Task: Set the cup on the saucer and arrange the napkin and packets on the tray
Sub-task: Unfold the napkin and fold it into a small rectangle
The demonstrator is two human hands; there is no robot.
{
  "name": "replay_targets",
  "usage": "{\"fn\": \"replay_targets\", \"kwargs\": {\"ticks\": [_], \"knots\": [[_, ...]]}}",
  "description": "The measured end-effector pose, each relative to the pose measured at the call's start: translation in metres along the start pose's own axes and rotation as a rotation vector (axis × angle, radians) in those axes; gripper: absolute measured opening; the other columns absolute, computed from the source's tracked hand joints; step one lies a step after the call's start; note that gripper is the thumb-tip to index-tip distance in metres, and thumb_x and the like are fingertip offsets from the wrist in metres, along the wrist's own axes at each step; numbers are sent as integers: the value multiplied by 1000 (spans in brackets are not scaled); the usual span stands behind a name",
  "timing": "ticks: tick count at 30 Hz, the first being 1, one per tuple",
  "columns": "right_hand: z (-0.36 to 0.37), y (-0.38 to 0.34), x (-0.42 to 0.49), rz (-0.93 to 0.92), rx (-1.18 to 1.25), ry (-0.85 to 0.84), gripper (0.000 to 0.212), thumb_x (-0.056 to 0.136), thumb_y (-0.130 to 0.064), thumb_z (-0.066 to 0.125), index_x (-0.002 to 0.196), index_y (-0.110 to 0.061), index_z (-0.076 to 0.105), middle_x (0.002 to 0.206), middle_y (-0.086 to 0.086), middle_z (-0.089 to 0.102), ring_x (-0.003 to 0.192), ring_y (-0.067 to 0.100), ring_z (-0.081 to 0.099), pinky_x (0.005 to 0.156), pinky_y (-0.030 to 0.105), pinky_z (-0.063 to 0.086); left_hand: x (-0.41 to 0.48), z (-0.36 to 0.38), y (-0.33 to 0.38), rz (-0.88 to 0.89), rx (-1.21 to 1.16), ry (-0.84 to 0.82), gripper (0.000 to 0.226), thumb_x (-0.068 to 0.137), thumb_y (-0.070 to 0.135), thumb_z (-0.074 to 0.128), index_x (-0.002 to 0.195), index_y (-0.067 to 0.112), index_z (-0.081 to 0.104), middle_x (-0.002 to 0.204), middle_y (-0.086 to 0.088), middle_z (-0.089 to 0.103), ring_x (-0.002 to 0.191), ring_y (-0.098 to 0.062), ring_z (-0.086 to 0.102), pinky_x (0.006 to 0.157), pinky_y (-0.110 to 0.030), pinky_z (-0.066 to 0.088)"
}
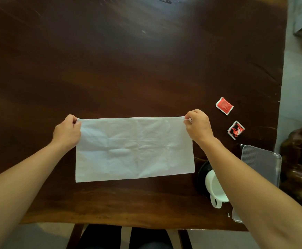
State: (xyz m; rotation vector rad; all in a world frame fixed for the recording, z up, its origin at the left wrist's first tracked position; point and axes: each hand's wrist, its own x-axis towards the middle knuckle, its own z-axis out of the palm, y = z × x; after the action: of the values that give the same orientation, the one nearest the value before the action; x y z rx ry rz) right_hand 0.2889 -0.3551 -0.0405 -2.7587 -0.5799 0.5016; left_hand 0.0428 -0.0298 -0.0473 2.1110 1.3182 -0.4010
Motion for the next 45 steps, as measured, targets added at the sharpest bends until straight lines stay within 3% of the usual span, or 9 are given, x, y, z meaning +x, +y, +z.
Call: {"fn": "replay_targets", "kwargs": {"ticks": [9,19,23,26,29,33,36,40,45], "knots": [[2,-1,14,62,-19,-41,7,95,-8,60,96,-9,67,101,6,58,91,21,59,80,35,57,-2,0,2,-11,-12,3,23,106,27,39,107,9,53,94,-14,61,80,-29,56,59,-37,41],[7,-4,17,297,99,44,20,91,-20,68,109,-15,63,107,6,59,93,17,60,74,27,50,-3,0,2,-38,-57,26,27,105,31,42,112,7,53,95,-13,61,78,-24,55,59,-35,40],[-2,-10,-1,447,200,213,35,94,-26,65,125,-15,56,117,5,59,104,16,59,79,28,52,-24,-2,17,-34,-86,166,45,98,38,54,127,5,45,126,-19,52,107,-33,53,80,-41,46],[8,-30,-28,283,160,204,43,95,-24,58,135,-12,51,129,8,56,119,24,53,96,38,50,-46,11,14,306,224,280,60,92,38,61,138,4,42,142,-23,39,129,-42,40,102,-52,41],[39,-69,-58,-15,89,26,56,97,-31,55,148,-11,41,149,14,45,141,31,35,116,44,31,-54,30,-1,571,459,133,77,92,47,57,152,7,28,159,-23,22,149,-41,20,116,-56,28],[85,-139,-81,-281,-46,-213,63,102,-49,31,157,-24,12,167,5,4,153,29,-8,121,51,0,-48,56,-22,651,615,12,85,95,65,23,160,16,-3,167,-15,-12,154,-33,-9,124,-54,10],[118,-162,-86,-399,-144,-295,62,103,-53,17,157,-29,-2,166,1,-14,150,26,-23,120,54,-11,-38,67,-37,634,624,14,84,94,69,4,159,18,-7,167,-12,-16,154,-30,-12,125,-50,5],[132,-114,-74,-399,-320,-200,63,100,-56,17,156,-35,-1,167,0,-9,152,28,-14,120,59,-3,-31,71,-48,679,597,46,82,95,63,16,160,15,1,168,-12,-7,155,-30,-6,125,-48,5],[87,-12,-52,-42,-360,-81,65,97,-55,17,157,-34,-1,167,4,-5,153,29,-9,122,56,0,-29,65,-56,726,596,66,82,96,61,19,160,14,1,168,-12,-7,155,-31,-5,125,-51,8]]}}
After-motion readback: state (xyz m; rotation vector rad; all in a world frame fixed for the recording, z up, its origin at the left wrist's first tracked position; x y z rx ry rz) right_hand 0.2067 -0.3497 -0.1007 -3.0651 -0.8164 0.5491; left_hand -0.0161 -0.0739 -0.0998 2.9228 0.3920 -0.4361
